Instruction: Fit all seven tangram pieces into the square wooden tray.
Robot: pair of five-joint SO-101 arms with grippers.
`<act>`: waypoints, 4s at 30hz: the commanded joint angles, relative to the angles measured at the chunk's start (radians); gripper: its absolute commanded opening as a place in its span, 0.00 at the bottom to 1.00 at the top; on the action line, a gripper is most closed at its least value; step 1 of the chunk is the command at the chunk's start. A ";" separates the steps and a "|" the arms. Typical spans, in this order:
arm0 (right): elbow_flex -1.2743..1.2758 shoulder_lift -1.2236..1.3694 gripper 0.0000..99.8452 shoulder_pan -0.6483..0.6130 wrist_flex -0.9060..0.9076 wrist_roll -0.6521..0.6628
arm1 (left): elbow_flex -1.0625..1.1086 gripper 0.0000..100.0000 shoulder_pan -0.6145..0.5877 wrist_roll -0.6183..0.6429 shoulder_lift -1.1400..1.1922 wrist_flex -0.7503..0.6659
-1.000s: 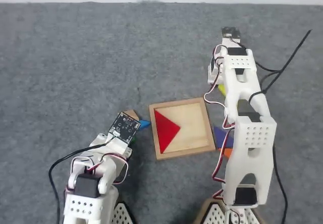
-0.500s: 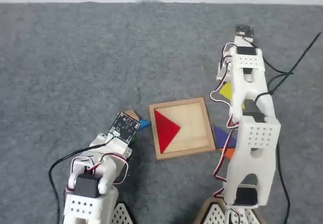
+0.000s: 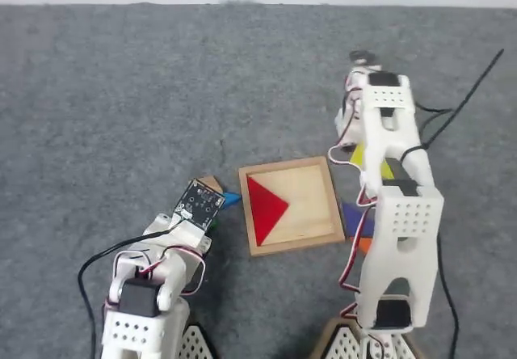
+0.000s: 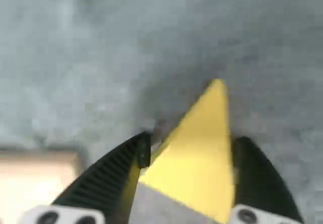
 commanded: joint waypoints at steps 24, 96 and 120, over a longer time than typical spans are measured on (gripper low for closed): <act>-0.023 0.007 0.30 -0.001 0.093 0.282 | -0.012 0.10 -0.006 -0.008 -0.012 -0.002; -0.265 0.171 0.18 0.036 0.173 0.150 | -0.012 0.10 -0.006 -0.008 -0.012 -0.002; -0.548 0.257 0.35 0.035 0.292 0.049 | -0.012 0.10 -0.006 -0.008 -0.012 -0.002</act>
